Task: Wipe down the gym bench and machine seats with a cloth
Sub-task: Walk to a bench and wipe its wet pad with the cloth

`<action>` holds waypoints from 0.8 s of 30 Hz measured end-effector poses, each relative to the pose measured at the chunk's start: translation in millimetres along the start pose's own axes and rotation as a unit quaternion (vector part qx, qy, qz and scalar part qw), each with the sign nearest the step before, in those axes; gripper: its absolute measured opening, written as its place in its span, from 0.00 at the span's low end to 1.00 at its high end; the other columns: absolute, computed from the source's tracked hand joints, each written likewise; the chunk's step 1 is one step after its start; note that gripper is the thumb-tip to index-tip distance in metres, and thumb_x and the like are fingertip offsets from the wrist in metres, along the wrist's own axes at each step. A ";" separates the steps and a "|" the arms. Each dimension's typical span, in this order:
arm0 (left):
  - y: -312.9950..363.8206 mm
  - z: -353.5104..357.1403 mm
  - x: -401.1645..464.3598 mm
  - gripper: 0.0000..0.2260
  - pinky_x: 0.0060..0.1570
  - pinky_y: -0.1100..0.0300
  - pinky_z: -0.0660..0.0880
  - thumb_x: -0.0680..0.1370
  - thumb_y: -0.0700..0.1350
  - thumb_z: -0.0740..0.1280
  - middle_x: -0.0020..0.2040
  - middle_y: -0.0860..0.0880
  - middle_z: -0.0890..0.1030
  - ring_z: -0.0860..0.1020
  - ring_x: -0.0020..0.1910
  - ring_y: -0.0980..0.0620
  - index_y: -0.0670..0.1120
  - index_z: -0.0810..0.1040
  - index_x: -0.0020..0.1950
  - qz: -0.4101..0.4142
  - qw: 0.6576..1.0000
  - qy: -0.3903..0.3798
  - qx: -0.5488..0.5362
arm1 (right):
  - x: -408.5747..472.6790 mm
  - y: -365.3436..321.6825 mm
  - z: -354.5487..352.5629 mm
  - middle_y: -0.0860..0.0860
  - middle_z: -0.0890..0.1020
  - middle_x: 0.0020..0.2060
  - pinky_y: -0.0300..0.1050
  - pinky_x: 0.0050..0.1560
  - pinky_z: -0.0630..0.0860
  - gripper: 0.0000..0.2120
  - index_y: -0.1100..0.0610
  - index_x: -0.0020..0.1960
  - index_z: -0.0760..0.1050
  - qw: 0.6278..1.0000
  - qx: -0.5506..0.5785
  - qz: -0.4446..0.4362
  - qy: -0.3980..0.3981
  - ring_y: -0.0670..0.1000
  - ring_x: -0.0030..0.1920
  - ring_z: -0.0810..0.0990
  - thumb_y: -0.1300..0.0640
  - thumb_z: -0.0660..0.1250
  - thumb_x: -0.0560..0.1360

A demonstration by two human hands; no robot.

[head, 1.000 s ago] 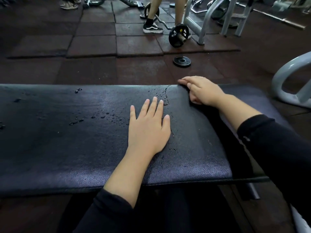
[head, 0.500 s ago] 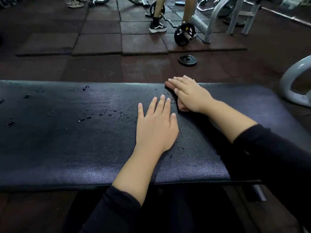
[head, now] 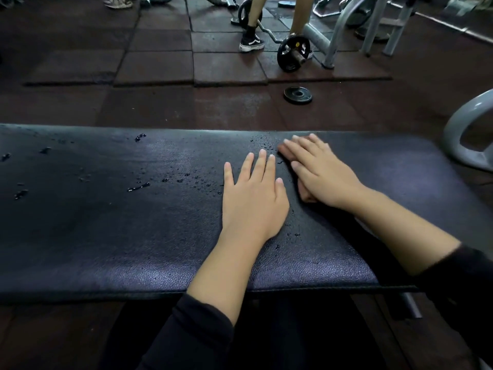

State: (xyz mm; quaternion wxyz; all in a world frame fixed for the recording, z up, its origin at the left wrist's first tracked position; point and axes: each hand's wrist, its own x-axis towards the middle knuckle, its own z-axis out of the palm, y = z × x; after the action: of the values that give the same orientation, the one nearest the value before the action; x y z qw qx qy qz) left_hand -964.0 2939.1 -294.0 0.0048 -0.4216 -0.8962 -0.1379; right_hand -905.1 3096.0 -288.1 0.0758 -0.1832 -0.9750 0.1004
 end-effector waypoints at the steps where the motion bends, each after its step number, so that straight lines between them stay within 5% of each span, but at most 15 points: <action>1: -0.5 -0.1 0.0 0.24 0.75 0.44 0.40 0.84 0.52 0.45 0.80 0.53 0.48 0.45 0.78 0.54 0.49 0.48 0.80 0.002 1.000 0.002 0.001 | 12.6 -3.2 3.3 0.51 0.59 0.75 0.57 0.75 0.48 0.25 0.53 0.75 0.56 1.000 0.001 -0.013 -0.004 0.55 0.76 0.51 0.48 0.46 0.79; 4: -2.3 0.1 -0.1 0.24 0.75 0.44 0.40 0.83 0.52 0.46 0.80 0.53 0.48 0.46 0.78 0.54 0.49 0.49 0.80 0.004 1.000 0.004 -0.001 | 52.9 -0.5 2.0 0.52 0.59 0.75 0.58 0.74 0.48 0.22 0.55 0.75 0.56 1.000 0.009 0.000 -0.018 0.56 0.75 0.52 0.55 0.49 0.82; 11: -2.0 -0.8 -0.1 0.24 0.75 0.45 0.39 0.84 0.52 0.46 0.80 0.54 0.49 0.46 0.78 0.54 0.50 0.50 0.80 0.002 1.000 -0.003 -0.022 | 30.0 52.5 -27.3 0.54 0.61 0.74 0.43 0.72 0.47 0.21 0.58 0.74 0.59 0.994 0.018 0.106 0.018 0.54 0.75 0.54 0.59 0.50 0.82; 20: -15.1 -18.8 -8.4 0.25 0.74 0.43 0.37 0.84 0.56 0.45 0.80 0.54 0.44 0.42 0.78 0.56 0.53 0.46 0.80 0.029 0.996 -0.087 0.001 | 11.8 -10.6 -2.3 0.51 0.56 0.76 0.53 0.75 0.45 0.23 0.53 0.76 0.55 0.999 0.010 0.035 0.000 0.54 0.76 0.48 0.54 0.51 0.82; 24: -67.8 -42.1 -27.0 0.27 0.71 0.36 0.38 0.81 0.62 0.44 0.79 0.53 0.40 0.40 0.78 0.55 0.57 0.43 0.79 -0.043 0.993 -0.091 0.058 | 34.8 -19.6 -0.2 0.50 0.58 0.75 0.50 0.75 0.45 0.22 0.52 0.75 0.57 0.999 0.033 0.039 0.003 0.54 0.76 0.50 0.54 0.52 0.81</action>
State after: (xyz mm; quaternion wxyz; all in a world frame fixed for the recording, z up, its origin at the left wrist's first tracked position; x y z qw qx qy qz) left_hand -1002.5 2867.0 -273.4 -0.0584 -0.3930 -0.9165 -0.0462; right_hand -943.8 3091.2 -279.6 0.0809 -0.2190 -0.9629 0.1351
